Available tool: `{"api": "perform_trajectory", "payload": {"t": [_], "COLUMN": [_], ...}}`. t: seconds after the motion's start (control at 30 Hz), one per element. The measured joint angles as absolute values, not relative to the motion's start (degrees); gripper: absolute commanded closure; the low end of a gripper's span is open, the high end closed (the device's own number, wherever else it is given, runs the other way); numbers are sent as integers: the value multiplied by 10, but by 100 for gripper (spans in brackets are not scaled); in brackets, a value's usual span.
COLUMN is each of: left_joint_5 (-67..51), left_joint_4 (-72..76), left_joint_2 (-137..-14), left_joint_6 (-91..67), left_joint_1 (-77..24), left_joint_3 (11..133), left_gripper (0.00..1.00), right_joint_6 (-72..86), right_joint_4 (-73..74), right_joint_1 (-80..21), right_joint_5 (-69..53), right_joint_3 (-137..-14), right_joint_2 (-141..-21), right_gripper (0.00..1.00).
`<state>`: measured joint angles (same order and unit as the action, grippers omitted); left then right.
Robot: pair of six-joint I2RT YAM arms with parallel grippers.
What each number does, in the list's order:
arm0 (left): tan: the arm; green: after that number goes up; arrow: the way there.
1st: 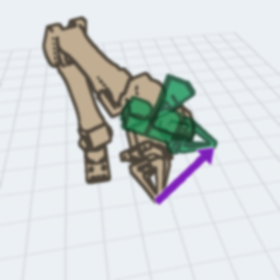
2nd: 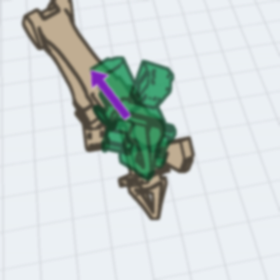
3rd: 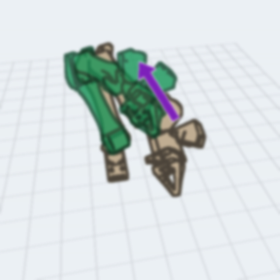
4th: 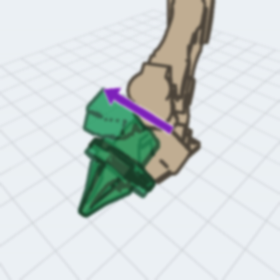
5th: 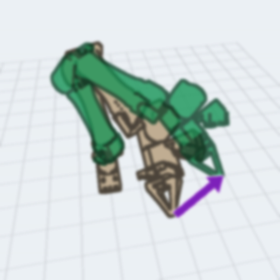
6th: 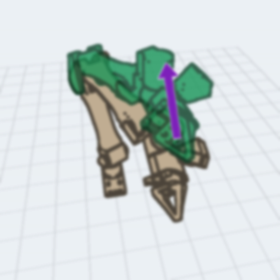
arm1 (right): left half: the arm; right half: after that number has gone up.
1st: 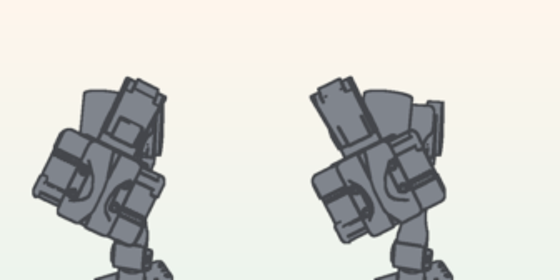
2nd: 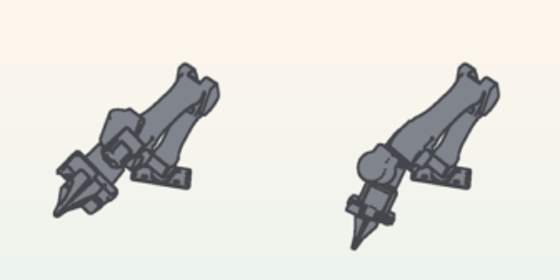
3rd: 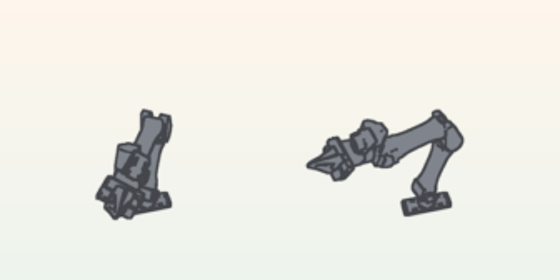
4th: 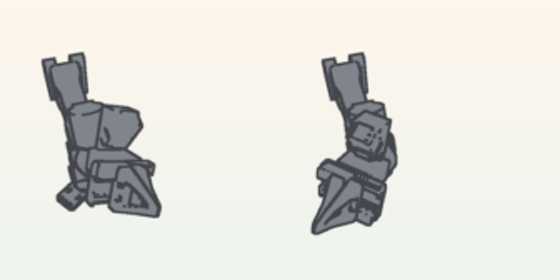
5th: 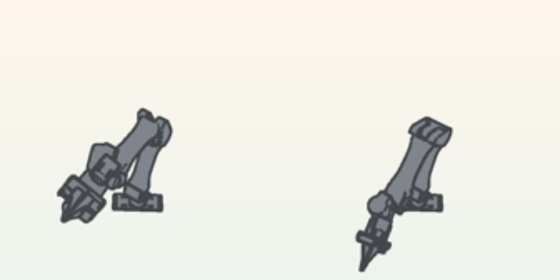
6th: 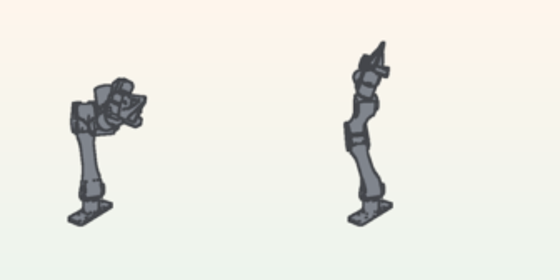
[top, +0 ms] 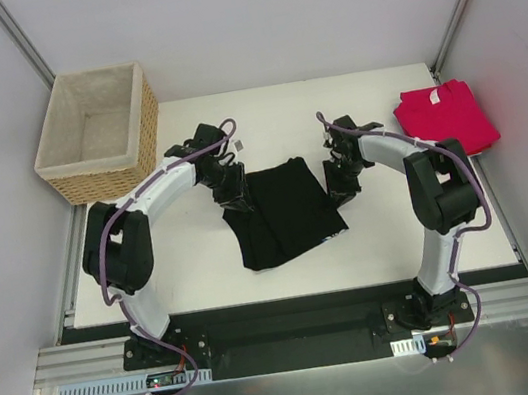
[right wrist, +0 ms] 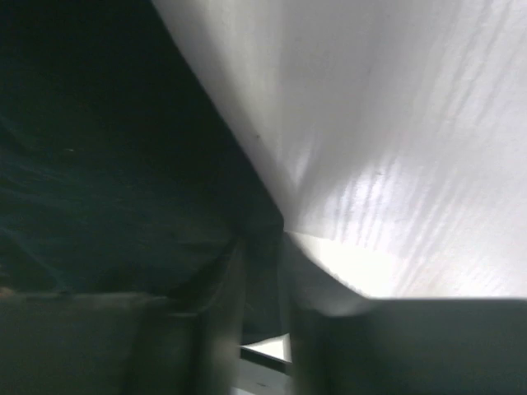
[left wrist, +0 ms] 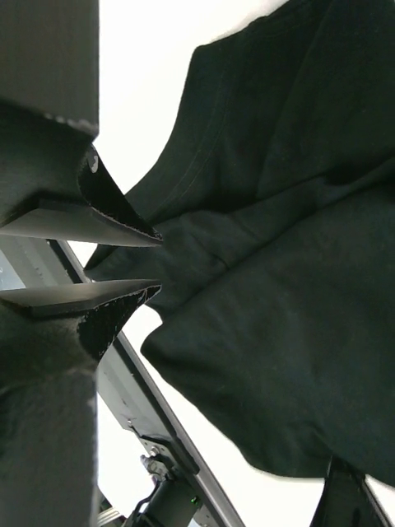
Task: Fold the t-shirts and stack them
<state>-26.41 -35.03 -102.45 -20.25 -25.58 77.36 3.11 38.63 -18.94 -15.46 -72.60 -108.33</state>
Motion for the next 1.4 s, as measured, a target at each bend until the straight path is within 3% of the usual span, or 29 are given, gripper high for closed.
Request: {"api": "perform_trajectory", "payload": {"t": [0.07,0.47,0.77,1.03,1.4], "left_joint_5": [-264,-258,-244,-235,-234], "left_joint_4": [-348,-340,-345,-353,-364], "left_joint_2": [-1034,-1074,-1010,-981,-976], "left_joint_6": [-203,-203,-203,-201,-197], "left_joint_1": [-256,-270,-270,-270,-270], "left_joint_3": [774,774,748,742,734], "left_gripper": [79,80,80,81,82], "right_joint_6": [26,30,27,26,-19], "right_joint_4": [385,401,441,470,596], "right_joint_1": [-189,-162,-66,-40,-2], "right_joint_5": [-162,-133,-35,20,137], "right_joint_3": [-728,-727,-711,-716,-919], "right_joint_2": [-1084,-1082,-1052,-1039,-983], "right_gripper": [99,99,99,99,99]}}
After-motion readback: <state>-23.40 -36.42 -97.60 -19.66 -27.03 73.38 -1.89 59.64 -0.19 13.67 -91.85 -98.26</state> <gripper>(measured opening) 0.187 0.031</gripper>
